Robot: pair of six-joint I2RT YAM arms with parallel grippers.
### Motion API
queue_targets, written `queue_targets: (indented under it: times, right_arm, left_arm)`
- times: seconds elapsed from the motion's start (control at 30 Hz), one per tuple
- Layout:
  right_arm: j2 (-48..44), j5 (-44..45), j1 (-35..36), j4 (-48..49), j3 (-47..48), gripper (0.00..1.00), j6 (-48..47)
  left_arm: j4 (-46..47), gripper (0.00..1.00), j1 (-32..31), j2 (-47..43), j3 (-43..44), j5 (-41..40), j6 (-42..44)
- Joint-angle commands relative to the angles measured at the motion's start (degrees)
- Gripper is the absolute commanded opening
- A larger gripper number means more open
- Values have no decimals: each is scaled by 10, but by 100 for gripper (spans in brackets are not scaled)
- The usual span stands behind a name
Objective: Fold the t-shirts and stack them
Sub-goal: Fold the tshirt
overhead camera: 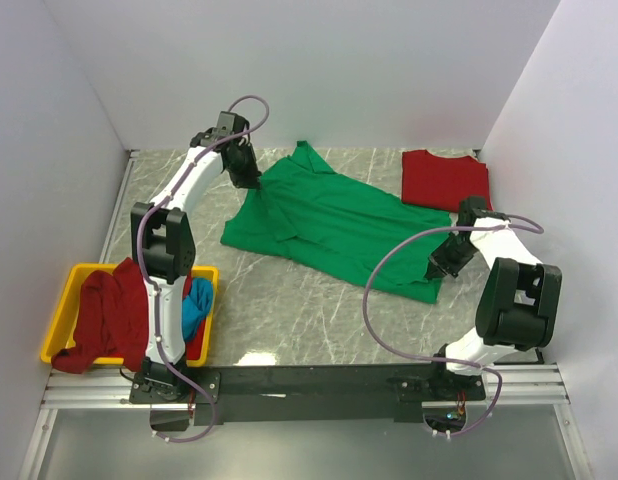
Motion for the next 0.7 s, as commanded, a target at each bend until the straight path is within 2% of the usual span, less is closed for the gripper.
queue_targets:
  times: [0.0,0.67]
  right_arm:
    - [-1,16,-12,-3,19,0,3]
    - [-43,29,-36,-3,-12,0,5]
  left_arm:
    - [19,1,2,2,26,12,22]
    - [52,0,6,-41,-20,-15,17]
